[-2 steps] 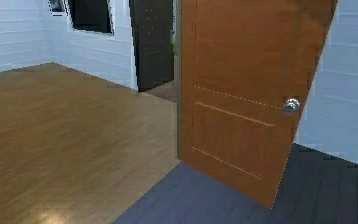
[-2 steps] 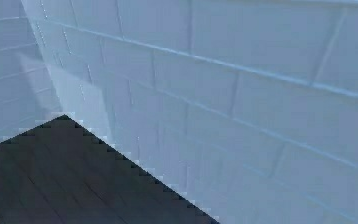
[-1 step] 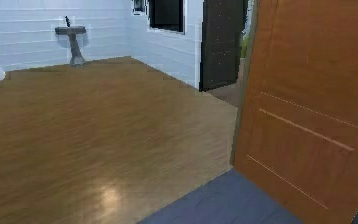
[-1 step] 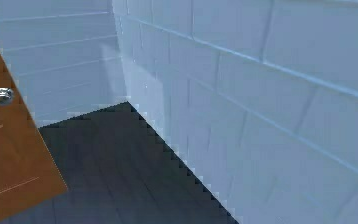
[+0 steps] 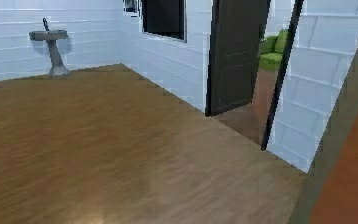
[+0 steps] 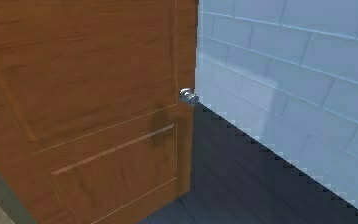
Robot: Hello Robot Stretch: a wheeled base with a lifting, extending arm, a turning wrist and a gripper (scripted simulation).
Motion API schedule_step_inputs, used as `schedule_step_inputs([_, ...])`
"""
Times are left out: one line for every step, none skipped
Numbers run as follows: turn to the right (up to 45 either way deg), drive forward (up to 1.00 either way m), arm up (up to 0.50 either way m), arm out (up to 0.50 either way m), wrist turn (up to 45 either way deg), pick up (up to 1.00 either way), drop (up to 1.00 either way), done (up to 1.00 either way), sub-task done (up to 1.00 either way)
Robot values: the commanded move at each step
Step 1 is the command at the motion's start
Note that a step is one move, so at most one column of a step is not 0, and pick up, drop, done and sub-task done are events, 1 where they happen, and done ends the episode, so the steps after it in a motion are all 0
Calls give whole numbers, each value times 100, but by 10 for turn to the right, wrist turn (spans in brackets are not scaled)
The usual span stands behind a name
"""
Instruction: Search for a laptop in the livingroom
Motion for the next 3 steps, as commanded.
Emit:
schedule_step_inputs([-30,0,0,0,0,0,0,0,0])
schedule_step_inputs([0,50,0,0,0,0,0,0,0])
schedule_step_inputs([0,45,0,0,0,0,0,0,0])
